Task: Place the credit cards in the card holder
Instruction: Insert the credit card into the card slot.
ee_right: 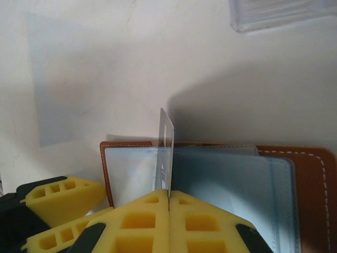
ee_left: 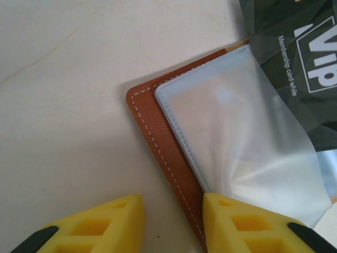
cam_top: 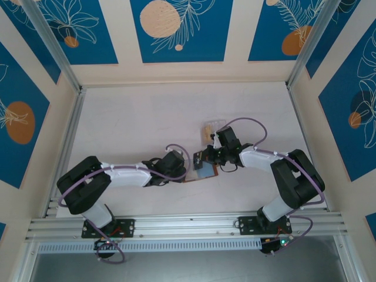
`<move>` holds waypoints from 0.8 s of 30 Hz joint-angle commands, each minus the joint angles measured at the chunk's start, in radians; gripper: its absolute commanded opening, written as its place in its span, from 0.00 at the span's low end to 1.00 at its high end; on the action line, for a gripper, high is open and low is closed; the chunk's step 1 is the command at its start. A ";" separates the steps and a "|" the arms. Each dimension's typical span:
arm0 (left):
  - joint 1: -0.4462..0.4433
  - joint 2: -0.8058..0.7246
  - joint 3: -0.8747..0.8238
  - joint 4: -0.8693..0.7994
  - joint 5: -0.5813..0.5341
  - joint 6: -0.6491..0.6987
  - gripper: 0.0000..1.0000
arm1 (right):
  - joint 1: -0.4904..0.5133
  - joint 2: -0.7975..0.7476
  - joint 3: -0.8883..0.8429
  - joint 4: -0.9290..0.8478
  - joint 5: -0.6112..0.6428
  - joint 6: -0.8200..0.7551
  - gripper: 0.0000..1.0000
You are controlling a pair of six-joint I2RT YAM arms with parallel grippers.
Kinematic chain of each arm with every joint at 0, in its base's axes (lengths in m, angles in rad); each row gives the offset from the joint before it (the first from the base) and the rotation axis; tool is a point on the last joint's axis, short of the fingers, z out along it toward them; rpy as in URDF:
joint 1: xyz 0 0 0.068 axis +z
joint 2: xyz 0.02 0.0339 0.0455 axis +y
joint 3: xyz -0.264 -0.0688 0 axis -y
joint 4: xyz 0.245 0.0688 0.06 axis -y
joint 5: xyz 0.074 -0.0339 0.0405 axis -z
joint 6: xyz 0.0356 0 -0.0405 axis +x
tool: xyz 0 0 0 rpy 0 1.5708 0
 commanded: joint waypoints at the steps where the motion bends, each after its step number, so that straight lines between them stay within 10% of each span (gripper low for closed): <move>1: -0.017 0.051 -0.013 -0.047 0.006 -0.004 0.35 | 0.000 -0.017 -0.049 0.016 -0.023 0.034 0.00; 24: -0.020 0.085 -0.007 -0.049 0.009 -0.008 0.34 | 0.022 -0.027 -0.122 -0.037 -0.013 -0.010 0.00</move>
